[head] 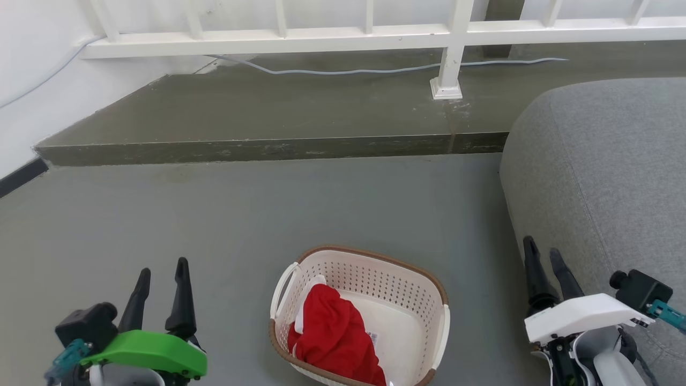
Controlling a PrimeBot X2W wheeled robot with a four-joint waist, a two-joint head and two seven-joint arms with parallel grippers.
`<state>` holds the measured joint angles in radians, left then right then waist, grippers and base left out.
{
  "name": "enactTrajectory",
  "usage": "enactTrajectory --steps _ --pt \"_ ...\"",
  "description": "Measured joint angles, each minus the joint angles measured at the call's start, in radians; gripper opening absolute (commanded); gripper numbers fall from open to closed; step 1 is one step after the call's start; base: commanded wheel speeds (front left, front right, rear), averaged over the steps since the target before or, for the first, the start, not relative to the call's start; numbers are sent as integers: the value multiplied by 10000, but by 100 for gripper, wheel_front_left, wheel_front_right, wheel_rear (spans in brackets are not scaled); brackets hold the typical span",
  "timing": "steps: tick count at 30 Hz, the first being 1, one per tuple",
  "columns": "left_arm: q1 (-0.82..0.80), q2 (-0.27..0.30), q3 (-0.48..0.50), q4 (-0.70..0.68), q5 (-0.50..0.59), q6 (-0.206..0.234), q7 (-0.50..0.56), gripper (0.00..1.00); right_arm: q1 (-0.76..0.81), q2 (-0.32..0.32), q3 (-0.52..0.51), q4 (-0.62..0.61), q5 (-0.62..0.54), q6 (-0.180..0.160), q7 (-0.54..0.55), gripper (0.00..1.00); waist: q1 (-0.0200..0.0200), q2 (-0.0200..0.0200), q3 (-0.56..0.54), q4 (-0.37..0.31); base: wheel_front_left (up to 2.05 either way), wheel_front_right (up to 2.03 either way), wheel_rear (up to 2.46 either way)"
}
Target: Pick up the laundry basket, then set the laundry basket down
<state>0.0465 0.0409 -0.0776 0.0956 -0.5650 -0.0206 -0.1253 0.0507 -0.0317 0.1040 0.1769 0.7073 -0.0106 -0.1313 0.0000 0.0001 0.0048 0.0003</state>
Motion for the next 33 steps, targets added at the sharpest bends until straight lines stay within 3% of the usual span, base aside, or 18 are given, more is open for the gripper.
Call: enactTrajectory --steps 33 --pt "463 75 -750 -531 4742 660 -1195 100 203 -63 1175 -803 -4646 -721 -1110 100 0 0 71 -30 0 0 0"
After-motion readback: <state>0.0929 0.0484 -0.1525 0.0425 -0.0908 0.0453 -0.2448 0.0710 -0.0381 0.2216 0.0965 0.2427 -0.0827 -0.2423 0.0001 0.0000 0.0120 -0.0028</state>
